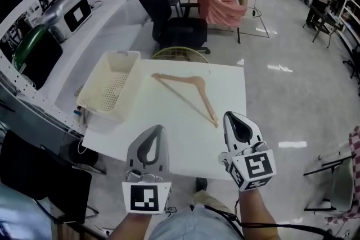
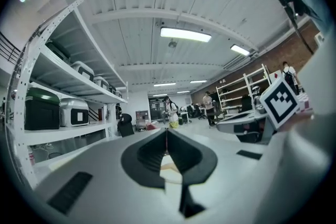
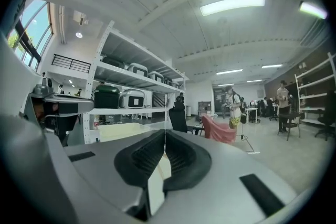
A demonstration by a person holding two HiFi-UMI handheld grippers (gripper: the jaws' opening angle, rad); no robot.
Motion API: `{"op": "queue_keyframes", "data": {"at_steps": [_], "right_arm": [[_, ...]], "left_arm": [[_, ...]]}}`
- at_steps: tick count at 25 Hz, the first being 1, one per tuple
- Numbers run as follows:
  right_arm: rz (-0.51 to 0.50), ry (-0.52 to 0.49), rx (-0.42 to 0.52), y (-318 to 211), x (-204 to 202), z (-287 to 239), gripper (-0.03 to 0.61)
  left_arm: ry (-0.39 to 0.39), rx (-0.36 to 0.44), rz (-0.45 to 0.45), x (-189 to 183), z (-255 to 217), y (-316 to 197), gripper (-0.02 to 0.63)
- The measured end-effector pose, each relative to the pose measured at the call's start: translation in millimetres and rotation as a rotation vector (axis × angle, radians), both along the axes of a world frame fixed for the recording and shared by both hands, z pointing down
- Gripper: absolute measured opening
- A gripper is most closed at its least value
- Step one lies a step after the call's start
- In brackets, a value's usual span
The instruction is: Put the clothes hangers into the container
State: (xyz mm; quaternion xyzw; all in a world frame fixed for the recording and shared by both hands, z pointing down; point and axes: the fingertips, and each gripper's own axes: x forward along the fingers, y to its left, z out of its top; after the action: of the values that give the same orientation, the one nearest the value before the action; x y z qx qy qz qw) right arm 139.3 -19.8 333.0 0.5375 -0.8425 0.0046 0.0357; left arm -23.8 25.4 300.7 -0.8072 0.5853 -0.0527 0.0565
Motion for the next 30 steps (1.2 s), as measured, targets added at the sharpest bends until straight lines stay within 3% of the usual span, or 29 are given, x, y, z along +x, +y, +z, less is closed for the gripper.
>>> {"op": "queue_keyframes", "data": {"at_steps": [10,18,30], "right_arm": [[-0.038,-0.031,0.006,-104,18,-9,0.012],[-0.068,-0.024,0.029,-146,19,-16,0.012],[-0.041,0.034,-0.078,-188,5,30,0.012]], "left_arm": [[-0.075,0.061,-0.037,19,-22,-95,0.014],[-0.043,0.048,-0.074,22,-26,-124,0.014],[-0.007,-0.013,-0.036,6,7,-175,0.014]]}}
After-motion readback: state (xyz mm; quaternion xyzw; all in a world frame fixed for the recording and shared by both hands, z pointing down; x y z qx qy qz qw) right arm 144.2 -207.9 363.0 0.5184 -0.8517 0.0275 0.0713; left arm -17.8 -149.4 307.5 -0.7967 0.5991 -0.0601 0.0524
